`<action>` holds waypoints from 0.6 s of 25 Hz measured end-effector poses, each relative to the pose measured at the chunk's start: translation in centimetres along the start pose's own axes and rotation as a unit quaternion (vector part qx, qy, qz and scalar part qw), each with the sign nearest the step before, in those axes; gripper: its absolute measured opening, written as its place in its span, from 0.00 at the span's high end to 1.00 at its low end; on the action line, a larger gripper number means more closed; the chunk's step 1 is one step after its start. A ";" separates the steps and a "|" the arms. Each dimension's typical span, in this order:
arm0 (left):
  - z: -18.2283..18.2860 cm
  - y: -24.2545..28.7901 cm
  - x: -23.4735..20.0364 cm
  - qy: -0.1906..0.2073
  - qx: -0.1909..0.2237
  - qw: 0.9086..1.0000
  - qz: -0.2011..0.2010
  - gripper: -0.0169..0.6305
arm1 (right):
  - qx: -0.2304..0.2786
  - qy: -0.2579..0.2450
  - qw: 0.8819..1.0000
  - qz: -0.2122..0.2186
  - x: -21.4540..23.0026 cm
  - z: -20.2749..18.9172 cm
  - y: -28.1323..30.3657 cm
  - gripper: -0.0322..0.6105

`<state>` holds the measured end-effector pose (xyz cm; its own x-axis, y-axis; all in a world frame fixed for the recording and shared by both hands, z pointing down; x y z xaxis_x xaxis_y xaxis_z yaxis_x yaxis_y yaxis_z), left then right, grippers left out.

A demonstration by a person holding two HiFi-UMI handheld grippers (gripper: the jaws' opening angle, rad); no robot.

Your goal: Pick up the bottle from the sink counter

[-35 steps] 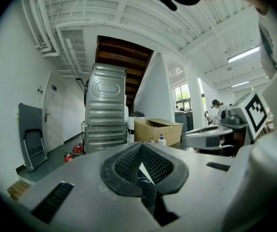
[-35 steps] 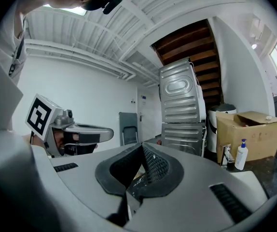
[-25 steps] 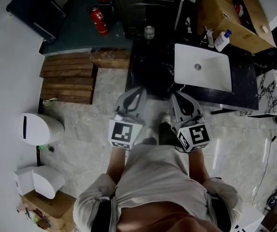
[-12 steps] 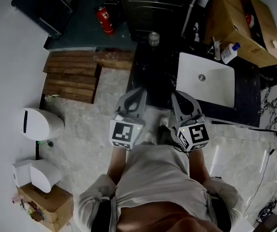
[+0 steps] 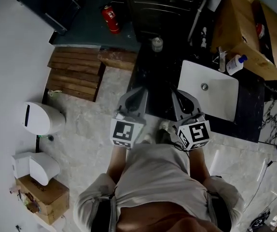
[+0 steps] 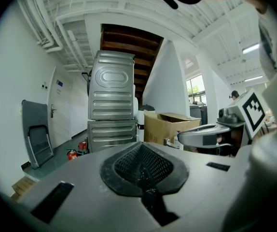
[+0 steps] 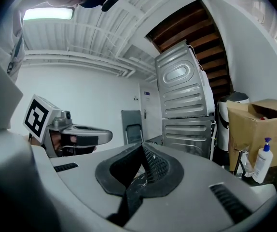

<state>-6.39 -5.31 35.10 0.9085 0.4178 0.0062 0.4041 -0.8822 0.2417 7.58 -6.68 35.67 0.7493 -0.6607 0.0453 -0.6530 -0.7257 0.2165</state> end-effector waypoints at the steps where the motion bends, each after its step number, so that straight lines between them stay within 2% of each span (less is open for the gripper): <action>1: 0.1 0.4 0.0 0.000 -0.001 1.000 0.002 0.97 | 0.001 0.000 1.000 0.003 0.4 0.1 0.2 0.95; 9: 1.5 2.9 0.5 0.006 -0.004 1.000 0.020 0.97 | 0.009 0.003 1.000 0.022 3.5 0.9 1.1 0.95; 15: 1.2 4.3 0.5 0.000 -0.011 1.000 0.026 0.97 | 0.005 0.009 1.000 0.025 4.9 0.8 1.7 0.95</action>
<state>-4.08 -9.11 34.99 0.9283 0.3714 0.0189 0.3538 -0.8978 0.2621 10.08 -11.33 35.53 0.7172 -0.6930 0.0732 -0.6910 -0.6935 0.2041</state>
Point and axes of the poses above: the fingertips, and each gripper's own axes: y forward along the fingers, x to its right, z out of its top, the point moved 4 cm from there along -y, backward along the fingers, and after that the axes turned 5 degrees about -x, right-handed, at the moved point
